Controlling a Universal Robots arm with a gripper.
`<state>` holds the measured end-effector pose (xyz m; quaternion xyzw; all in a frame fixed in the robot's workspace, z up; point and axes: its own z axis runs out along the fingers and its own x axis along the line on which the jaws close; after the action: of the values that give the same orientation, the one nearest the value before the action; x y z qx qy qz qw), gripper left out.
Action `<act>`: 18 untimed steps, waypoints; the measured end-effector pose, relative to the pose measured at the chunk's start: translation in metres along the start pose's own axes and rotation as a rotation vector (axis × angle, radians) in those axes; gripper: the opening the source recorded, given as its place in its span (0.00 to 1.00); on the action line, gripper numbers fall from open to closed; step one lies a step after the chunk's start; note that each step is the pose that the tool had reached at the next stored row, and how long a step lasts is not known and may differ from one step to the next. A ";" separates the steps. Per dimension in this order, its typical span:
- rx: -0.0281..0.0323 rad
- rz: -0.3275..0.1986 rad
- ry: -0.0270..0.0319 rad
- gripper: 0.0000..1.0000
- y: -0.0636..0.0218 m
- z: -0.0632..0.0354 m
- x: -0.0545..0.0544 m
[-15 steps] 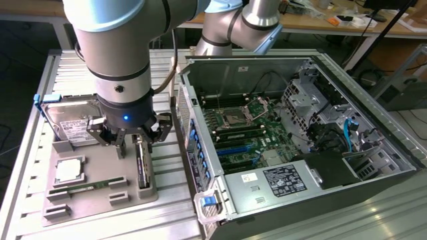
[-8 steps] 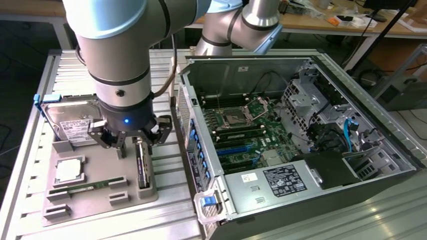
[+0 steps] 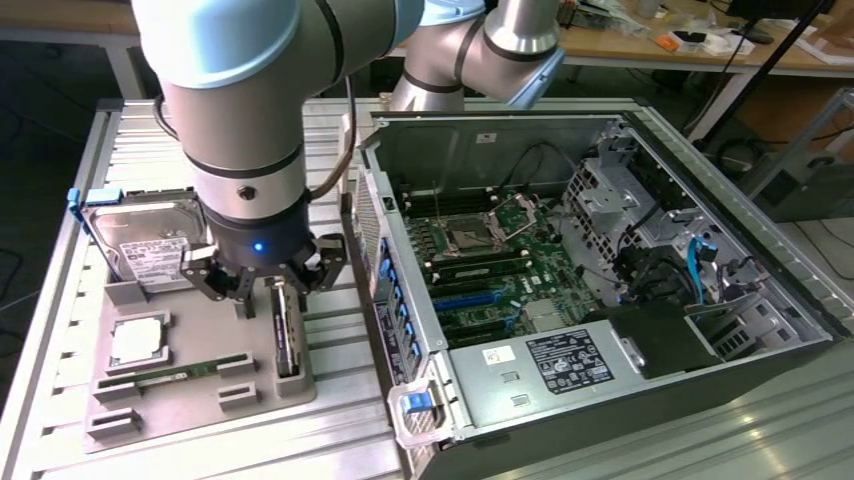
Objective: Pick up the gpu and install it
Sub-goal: 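Pick up the gpu and move the gpu toward the slot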
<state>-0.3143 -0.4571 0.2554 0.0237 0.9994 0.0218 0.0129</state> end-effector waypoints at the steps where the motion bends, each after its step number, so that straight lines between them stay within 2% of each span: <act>1: -0.0001 -0.002 0.0000 0.56 -0.0002 0.0012 0.000; 10: -0.0004 -0.015 0.0007 0.56 -0.0006 0.0088 0.000; 18: -0.0010 -0.035 0.0014 0.56 0.0021 0.0105 -0.001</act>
<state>-0.3128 -0.4546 0.2450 0.0061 0.9997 0.0221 0.0126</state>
